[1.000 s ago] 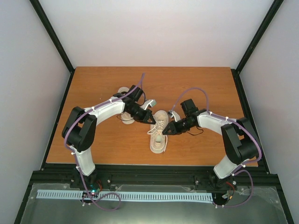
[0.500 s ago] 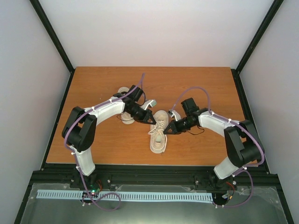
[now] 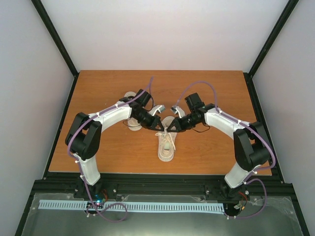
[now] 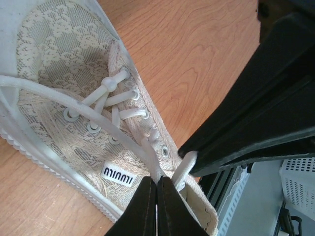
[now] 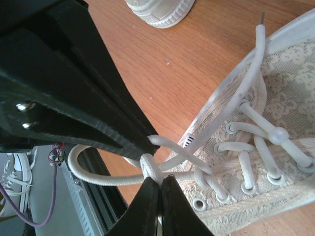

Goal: Tie the shoes
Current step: Tie the shoelace on the shoe.

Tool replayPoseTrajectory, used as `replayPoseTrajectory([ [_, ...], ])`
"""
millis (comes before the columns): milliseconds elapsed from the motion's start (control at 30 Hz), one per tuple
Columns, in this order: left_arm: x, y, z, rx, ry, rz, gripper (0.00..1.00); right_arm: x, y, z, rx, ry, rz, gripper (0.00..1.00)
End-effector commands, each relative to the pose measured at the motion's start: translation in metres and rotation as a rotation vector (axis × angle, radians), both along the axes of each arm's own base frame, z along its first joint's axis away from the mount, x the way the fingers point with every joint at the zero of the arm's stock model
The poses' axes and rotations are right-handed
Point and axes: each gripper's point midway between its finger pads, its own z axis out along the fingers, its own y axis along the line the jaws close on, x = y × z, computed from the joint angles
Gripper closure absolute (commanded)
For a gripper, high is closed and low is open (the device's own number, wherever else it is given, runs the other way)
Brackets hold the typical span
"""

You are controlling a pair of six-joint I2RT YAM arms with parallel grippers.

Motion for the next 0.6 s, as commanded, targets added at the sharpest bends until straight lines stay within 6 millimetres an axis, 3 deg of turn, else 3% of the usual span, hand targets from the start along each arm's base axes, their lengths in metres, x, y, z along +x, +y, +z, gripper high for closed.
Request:
replayPoseTrajectory([
  [0, 0.005, -0.008, 0.012, -0.02, -0.043, -0.022, 0.99, -0.004, 0.01, -0.007, -0.02, 0.015, 0.043, 0.97],
  [233, 0.007, -0.007, 0.011, -0.015, -0.039, 0.005, 0.99, -0.012, 0.013, -0.013, -0.035, 0.023, 0.056, 0.97],
  [567, 0.0, -0.011, 0.017, -0.054, -0.032, -0.005, 0.99, -0.004, 0.013, -0.029, -0.075, 0.029, 0.029, 0.97],
])
